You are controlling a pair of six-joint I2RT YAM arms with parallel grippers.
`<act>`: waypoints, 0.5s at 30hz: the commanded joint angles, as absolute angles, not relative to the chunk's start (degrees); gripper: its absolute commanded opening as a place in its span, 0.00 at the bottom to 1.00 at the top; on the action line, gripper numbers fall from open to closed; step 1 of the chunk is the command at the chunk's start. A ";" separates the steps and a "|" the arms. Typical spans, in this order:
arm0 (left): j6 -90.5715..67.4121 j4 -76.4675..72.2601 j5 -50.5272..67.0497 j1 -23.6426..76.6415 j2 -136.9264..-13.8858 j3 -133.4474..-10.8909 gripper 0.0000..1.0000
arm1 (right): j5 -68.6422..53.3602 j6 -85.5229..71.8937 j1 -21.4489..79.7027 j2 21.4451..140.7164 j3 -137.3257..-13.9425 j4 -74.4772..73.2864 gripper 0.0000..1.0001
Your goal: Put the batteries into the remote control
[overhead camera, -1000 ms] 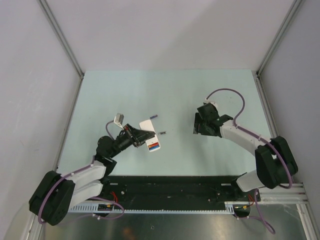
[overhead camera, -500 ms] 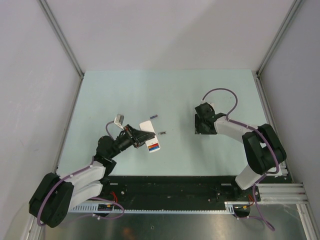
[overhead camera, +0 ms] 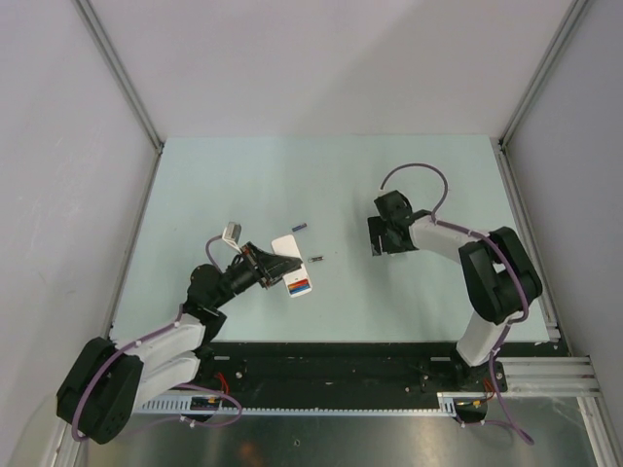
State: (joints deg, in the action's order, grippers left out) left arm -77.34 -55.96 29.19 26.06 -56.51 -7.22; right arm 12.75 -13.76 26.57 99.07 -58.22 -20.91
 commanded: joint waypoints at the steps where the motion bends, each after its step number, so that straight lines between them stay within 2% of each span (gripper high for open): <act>1: -76.29 -57.75 30.94 25.58 -54.76 -7.38 0.00 | 12.48 -8.53 26.19 102.21 -62.22 -22.06 0.78; 9: -76.46 -57.66 31.46 25.49 -53.88 -7.21 0.00 | 14.42 -4.92 24.88 106.43 -64.51 -24.08 0.77; 15: -76.46 -57.66 31.55 25.49 -53.88 -6.77 0.00 | 13.10 -6.41 24.79 108.02 -64.42 -25.14 0.69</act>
